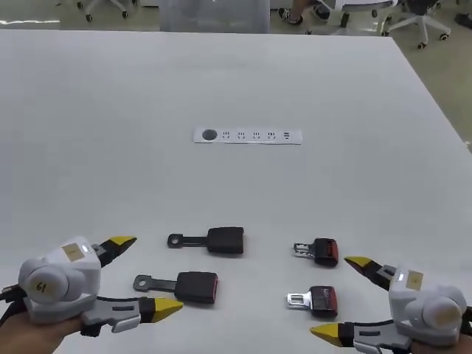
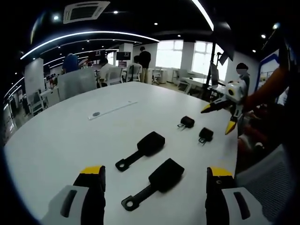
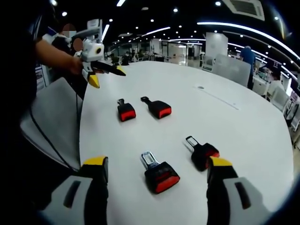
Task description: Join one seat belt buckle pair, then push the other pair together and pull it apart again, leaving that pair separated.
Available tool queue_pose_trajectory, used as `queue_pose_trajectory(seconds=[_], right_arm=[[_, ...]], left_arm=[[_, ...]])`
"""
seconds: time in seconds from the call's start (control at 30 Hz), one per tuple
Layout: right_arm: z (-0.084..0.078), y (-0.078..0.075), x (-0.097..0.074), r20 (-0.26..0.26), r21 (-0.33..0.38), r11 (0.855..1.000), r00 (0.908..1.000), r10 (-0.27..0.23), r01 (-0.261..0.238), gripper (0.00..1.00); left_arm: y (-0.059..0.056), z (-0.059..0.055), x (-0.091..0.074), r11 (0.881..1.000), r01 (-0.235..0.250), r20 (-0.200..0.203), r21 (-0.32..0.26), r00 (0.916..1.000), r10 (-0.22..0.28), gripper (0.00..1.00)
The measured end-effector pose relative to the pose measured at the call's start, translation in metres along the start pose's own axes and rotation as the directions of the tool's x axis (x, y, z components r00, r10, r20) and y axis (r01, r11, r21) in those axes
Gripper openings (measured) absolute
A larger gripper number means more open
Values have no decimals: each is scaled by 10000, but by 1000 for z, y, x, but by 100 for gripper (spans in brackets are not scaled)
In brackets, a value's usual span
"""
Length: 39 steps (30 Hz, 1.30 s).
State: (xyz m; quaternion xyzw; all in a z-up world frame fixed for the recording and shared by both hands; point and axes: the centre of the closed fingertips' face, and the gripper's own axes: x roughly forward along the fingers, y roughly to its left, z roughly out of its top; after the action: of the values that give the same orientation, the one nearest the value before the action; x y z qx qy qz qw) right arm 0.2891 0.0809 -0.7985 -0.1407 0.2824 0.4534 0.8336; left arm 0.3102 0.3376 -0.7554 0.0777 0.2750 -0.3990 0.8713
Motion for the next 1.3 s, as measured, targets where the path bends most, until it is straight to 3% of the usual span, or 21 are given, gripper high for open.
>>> queue_pose_trajectory(seconds=[0.33, 0.67, 0.9, 1.13, 1.3], right_arm=[[-18, 3, 11, -657, 42, 9987, 9965, 510, -509, 84], [-30, -2, 15, -1101, 150, 9962, 9902, 864, -852, 79], [-36, -2, 19, -1360, 155, 9923, 9829, 1242, -1232, 72], [-40, 1, 27, -1716, -65, 9850, 9706, 1690, -1726, 69], [-42, 1, 31, -1830, -85, 9799, 9637, 1944, -1993, 67]], left_arm=[[-5, -20, 17, 9964, 666, -725, 517, 9954, -628, 85], [-7, -34, 38, 9858, 1336, -1465, 1017, 9822, -1180, 78], [-8, -40, 49, 9761, 1725, -1765, 1318, 9731, -1482, 74], [-12, -58, 61, 9523, 2477, -2547, 1780, 9464, -1985, 68], [-12, -63, 69, 9414, 2787, -2811, 1898, 9342, -2198, 65]])
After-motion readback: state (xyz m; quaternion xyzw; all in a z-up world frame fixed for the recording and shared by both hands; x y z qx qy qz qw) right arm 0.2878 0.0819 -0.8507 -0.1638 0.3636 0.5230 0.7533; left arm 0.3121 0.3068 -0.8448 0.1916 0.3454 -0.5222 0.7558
